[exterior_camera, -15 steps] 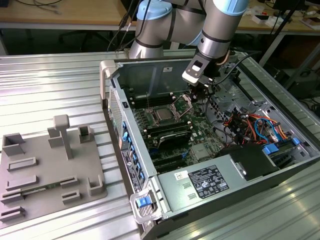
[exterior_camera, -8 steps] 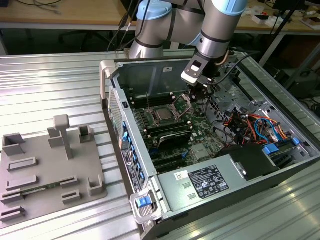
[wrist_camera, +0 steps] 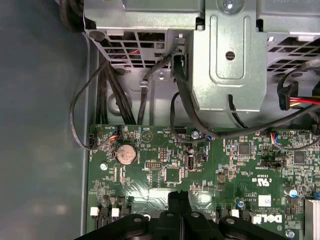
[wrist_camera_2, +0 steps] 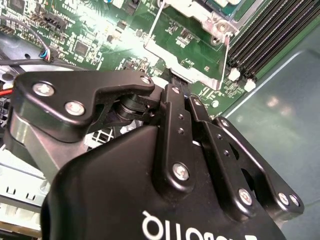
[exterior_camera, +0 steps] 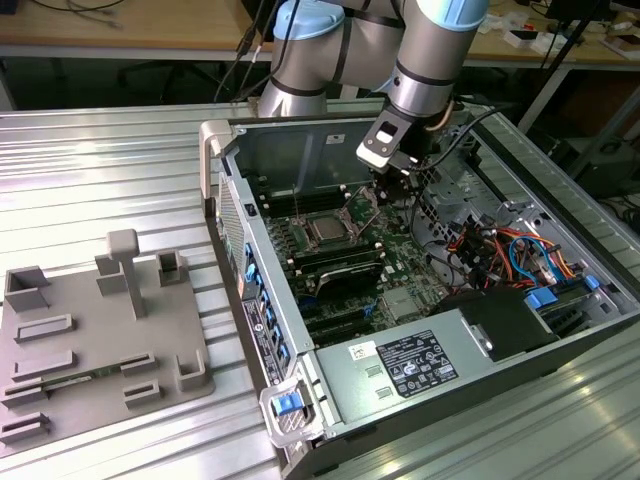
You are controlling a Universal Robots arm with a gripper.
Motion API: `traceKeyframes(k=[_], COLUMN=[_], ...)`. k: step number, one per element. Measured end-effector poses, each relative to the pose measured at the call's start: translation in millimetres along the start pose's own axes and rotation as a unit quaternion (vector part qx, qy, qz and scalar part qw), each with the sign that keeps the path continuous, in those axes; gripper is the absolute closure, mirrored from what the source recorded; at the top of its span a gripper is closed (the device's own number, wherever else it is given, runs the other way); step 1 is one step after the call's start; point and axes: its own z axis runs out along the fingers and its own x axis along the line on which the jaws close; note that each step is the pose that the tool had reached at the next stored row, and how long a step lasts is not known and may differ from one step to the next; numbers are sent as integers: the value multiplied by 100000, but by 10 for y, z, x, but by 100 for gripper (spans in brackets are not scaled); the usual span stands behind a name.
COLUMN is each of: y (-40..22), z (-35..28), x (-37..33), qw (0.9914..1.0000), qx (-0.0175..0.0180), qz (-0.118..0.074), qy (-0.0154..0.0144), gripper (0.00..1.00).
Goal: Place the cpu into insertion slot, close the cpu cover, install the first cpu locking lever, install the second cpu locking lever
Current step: 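Close the cpu cover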
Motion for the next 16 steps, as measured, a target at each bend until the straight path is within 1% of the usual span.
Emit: traceKeyframes(k=[1,2,10,14,16], y=[-99,-177,-304,-341,-343], z=[-4,-8,-12,-13,-12], x=[3,5,8,10,10], qw=[100000,100000,100000,100000,100000], qx=[-2,2,-1,0,1], qz=[-1,7,-1,8,-1], qy=[4,-1,2,0,5], gripper=[89,89,89,89,89])
